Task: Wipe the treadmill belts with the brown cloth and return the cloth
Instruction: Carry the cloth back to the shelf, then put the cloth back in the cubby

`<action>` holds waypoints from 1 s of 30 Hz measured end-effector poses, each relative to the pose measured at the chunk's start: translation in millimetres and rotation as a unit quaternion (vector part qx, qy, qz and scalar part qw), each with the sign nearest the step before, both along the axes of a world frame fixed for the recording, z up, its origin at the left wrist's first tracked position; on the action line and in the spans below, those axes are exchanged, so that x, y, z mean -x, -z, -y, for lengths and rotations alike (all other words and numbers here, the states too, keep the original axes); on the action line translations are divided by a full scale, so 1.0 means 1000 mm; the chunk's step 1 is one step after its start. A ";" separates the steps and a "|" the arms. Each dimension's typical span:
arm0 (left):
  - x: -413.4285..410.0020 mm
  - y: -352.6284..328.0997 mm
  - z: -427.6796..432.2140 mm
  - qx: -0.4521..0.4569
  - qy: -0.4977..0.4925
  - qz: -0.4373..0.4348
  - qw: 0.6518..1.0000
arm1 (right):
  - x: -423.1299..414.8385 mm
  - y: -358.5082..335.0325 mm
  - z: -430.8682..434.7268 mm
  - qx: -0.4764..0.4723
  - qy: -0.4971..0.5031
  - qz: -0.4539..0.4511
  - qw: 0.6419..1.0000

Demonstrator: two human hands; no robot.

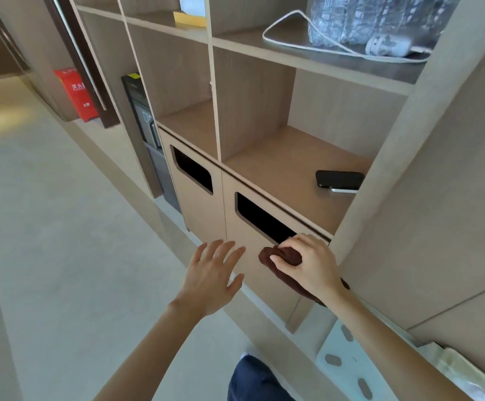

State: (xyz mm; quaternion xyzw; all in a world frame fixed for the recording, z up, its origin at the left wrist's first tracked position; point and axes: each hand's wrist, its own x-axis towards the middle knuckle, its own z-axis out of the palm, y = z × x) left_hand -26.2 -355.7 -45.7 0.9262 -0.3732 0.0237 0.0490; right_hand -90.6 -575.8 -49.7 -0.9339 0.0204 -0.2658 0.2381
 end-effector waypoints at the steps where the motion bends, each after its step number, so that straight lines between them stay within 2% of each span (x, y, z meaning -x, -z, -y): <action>1: -0.018 0.000 0.007 -0.004 0.006 0.005 1.000 | -0.019 -0.002 0.006 0.001 0.004 0.005 1.000; 6: -0.108 -0.008 0.040 -0.002 0.031 0.019 0.999 | -0.106 -0.012 0.041 -0.018 0.047 -0.001 0.999; 11: -0.169 -0.001 0.068 -0.010 0.044 0.013 0.999 | -0.176 -0.013 0.064 0.002 0.069 -0.012 0.998; 19: -0.260 0.010 0.093 -0.023 0.099 0.005 0.995 | -0.266 0.016 0.083 0.029 0.150 -0.023 0.988; 26: -0.339 0.027 0.114 -0.080 0.170 -0.001 0.982 | -0.316 0.051 0.089 -0.017 0.204 -0.097 0.974; 28: -0.355 0.035 0.123 -0.074 0.198 0.001 0.977 | -0.319 0.061 0.088 -0.013 0.208 -0.134 0.969; 30: -0.366 0.040 0.131 -0.062 0.235 -0.003 0.970 | -0.318 0.064 0.088 -0.019 0.204 -0.134 0.969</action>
